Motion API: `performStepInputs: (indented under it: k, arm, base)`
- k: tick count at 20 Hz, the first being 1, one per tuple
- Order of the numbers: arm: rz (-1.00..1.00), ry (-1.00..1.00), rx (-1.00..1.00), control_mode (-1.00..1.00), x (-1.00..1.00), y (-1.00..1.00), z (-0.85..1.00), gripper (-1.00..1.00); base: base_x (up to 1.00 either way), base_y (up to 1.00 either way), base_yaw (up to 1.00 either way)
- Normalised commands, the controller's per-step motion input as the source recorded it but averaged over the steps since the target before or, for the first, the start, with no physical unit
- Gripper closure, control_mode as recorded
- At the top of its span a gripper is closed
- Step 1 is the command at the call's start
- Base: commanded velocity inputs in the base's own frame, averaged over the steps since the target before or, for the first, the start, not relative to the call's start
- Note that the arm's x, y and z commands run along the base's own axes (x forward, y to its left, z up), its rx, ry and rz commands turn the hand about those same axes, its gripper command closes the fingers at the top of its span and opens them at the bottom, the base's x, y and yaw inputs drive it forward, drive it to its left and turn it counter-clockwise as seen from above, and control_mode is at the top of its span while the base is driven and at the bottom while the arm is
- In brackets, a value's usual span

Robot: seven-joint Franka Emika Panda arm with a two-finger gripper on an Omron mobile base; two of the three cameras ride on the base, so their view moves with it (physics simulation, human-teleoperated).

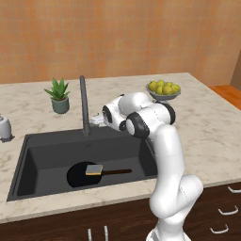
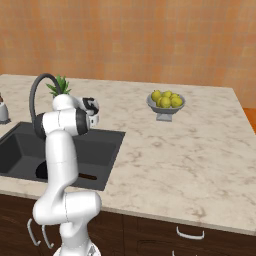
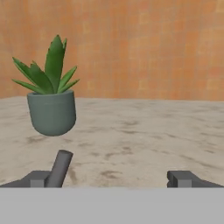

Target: Pick the pan and sponge and place them into the sink. Then turn on the water.

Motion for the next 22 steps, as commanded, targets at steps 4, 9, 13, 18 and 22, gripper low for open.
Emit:
performStepInputs:
  k: [4, 9, 13, 18, 22]
  arm:
    - [-0.19, 0.01, 0.10, -1.00, -0.01, -0.61, -0.06, -1.00]
    - [-0.19, 0.01, 0.10, -1.00, -0.03, -0.59, -0.02, -1.00]
    - [-0.18, 0.00, 0.09, -1.00, -0.02, -0.55, -0.02, -1.00]
    - [-0.12, 0.00, 0.06, -1.00, -0.02, -0.34, -0.04, -1.00]
    - [0.00, 0.00, 0.00, -1.00, 0.00, 0.00, 0.00, -1.00]
  base:
    - [0.00, 0.00, 0.00]
    - [0.00, 0.00, 0.00]
    - [0.00, 0.00, 0.00]
    - [0.00, 0.00, 0.00]
    - [0.00, 0.00, 0.00]
